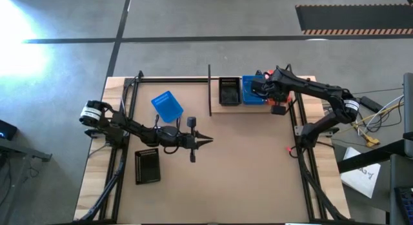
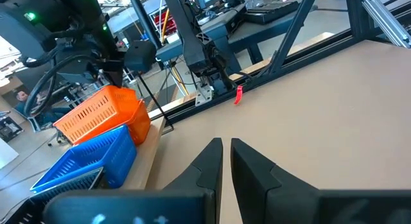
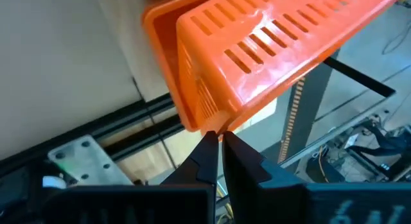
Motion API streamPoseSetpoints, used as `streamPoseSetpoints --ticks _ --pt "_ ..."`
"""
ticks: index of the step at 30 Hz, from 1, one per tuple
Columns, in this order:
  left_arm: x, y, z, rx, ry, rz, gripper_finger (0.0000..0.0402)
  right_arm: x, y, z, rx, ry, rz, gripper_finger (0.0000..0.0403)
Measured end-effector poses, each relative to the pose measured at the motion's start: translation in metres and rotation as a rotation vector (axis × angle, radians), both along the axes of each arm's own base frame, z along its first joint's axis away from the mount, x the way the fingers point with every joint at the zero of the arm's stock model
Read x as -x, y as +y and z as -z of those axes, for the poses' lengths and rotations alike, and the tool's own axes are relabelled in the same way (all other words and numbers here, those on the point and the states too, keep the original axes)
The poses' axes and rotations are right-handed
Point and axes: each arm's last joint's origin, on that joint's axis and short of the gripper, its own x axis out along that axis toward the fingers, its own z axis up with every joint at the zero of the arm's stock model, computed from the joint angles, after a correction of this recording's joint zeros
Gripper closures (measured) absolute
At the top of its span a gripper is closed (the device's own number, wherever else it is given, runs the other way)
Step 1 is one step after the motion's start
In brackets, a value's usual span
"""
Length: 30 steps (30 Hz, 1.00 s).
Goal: Stack baskets on shelf by color
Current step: Stack the orange bin on top of the other orange bins on the shelf
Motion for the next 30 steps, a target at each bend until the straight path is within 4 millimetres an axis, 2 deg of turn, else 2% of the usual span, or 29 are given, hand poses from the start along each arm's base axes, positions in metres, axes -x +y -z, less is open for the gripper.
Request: streamPoseSetpoints --ticks 4,10,17,23,30 --pt "0.000 0.000 0.000 0.000 0.000 0.000 0.0387 -0.001 -0.001 0.004 -0.007 0.014 0.000 0.0394" --pt "0.000 0.000 0.000 0.000 0.000 0.000 0.0387 -0.003 -0.002 0.024 -0.046 0.123 -0.047 0.0394" --pt "0.000 0.000 0.000 0.000 0.000 0.000 0.0387 0.001 -0.003 0.033 0.024 0.210 -0.089 0.0381" --pt "0.000 0.000 0.000 0.000 0.000 0.000 0.0387 0.004 0.000 0.014 0.042 0.113 -0.049 0.0319" --pt "0.000 0.000 0.000 0.000 0.000 0.000 0.0387 0.009 0.003 -0.027 0.084 -0.156 0.025 0.0268"
